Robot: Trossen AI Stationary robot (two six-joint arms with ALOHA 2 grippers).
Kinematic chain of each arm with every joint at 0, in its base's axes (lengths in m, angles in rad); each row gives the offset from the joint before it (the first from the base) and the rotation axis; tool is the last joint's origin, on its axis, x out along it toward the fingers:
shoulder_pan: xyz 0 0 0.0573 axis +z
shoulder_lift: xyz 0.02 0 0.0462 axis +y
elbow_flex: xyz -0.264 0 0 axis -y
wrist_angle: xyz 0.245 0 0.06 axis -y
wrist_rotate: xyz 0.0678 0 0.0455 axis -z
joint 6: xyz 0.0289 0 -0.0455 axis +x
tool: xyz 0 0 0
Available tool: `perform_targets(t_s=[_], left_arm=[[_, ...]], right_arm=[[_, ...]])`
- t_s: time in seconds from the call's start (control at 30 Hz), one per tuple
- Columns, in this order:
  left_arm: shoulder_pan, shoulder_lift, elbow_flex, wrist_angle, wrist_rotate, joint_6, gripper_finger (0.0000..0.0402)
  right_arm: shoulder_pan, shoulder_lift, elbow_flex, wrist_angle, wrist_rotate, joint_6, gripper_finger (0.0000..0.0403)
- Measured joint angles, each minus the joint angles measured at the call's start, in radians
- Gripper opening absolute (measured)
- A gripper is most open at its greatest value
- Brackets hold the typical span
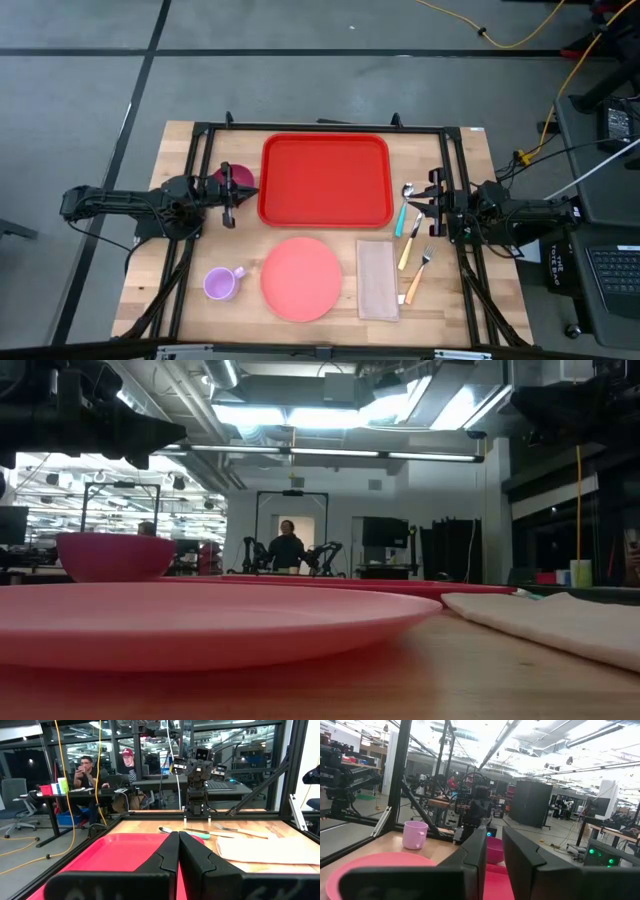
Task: Set up tray
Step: Put the purple mug on the top left of the red tray
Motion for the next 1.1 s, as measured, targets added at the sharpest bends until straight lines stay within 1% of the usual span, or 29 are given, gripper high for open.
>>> perform_targets(t_s=[0.8, 1.1], left_arm=[[0.000, 0.000, 0.000, 0.002, 0.000, 0.000, 0.0008], [0.000, 0.000, 0.000, -0.044, 0.014, -0.009, 0.0004]], right_arm=[[0.000, 0.000, 0.000, 0.000, 0.000, 0.000, 0.0067], [0.000, 0.000, 0.000, 0.000, 0.000, 0.000, 0.0067]])
